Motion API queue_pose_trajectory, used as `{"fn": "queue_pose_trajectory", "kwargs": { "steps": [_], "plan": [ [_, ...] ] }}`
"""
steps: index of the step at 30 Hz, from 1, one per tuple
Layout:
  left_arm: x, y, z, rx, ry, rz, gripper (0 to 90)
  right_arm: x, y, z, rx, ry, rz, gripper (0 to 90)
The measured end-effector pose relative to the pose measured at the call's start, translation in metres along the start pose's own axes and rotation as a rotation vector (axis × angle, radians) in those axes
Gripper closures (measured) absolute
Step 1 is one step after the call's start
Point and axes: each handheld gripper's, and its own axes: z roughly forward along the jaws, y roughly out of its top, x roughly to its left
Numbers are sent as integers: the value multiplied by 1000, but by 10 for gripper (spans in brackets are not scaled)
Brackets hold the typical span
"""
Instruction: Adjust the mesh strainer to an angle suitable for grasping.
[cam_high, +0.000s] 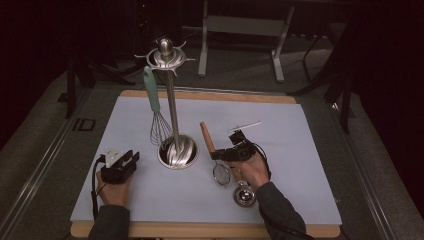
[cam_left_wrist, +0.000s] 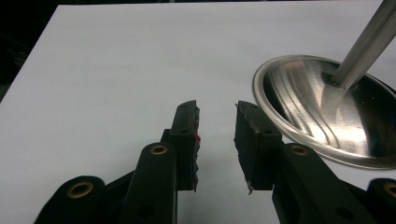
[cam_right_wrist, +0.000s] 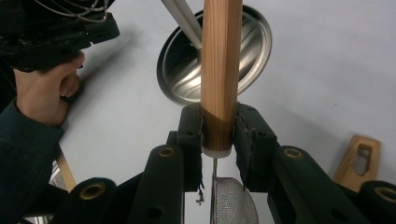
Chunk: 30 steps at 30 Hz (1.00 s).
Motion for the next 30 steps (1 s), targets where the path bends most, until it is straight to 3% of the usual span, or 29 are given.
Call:
{"fn": "queue_pose_trajectory", "kwargs": {
  "steps": [30],
  "plan": [
    [-2, -1, 5, 20, -10, 17, 696, 8, 17, -28, -88, 44, -90, 730]
  ]
}}
